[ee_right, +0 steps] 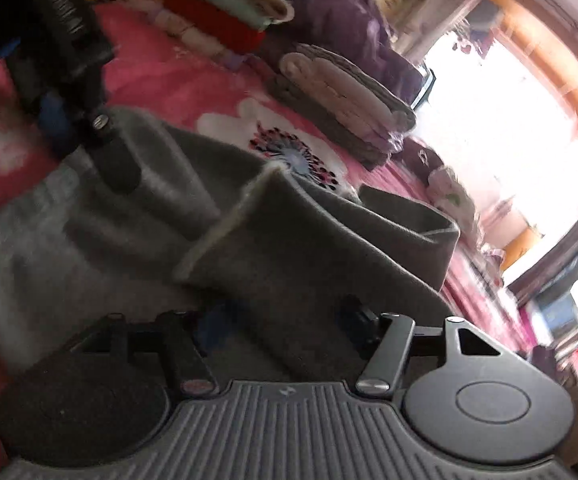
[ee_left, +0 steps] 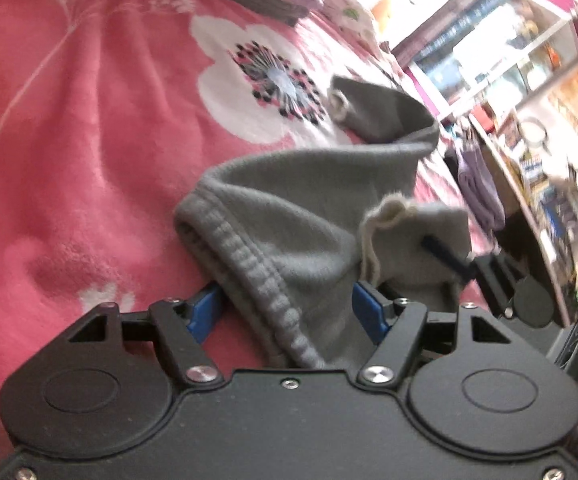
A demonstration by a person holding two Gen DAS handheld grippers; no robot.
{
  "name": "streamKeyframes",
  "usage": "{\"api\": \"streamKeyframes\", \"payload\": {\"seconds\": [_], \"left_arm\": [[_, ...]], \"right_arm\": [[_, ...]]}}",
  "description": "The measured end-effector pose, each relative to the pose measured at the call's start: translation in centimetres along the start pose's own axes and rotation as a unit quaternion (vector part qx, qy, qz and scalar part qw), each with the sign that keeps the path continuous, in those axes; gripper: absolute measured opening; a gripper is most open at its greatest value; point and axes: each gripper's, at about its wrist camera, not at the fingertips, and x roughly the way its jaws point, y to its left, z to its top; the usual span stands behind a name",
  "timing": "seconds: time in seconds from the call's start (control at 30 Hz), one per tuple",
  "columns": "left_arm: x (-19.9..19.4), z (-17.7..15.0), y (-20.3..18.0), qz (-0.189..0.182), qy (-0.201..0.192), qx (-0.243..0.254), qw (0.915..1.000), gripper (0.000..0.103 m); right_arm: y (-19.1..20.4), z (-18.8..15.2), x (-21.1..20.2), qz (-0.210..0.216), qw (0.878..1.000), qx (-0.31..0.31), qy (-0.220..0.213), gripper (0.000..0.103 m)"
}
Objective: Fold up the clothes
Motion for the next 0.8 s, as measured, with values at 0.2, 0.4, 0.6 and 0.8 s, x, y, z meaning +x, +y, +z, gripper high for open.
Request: {"api": "streamKeyframes", "payload": {"seconds": [0.2, 0.4, 0.6, 0.8], "left_arm": [[-0.9, 1.6, -0.6, 0.008, -0.059, 0.030, 0.9978, 0.025], [-4.0, 5.3, 1.4, 0.019, -0.125, 0.023, 0.9917, 0.016], [-4.7, 6.9, 6.6, 0.101, -0.139, -0.072, 0.9825, 0.037], [-4.2, 6.4, 7.1, 0.134, -0.136, -0.087, 0.9777, 0.066]], "right_arm": [[-4.2, -0.3, -0.2, 0.031, 0.987, 0.153, -0.026, 0.007], [-13.0, -4.0, -2.9, 0.047, 0.882, 0.454, -0.116, 0.006], [-18.3, -12.2, -3.9, 0.037, 0.725, 0.674, -0.140, 0.007], [-17.5, -18.6, -1.8, 0.008, 0.653, 0.755, -0.059, 0.028]]}}
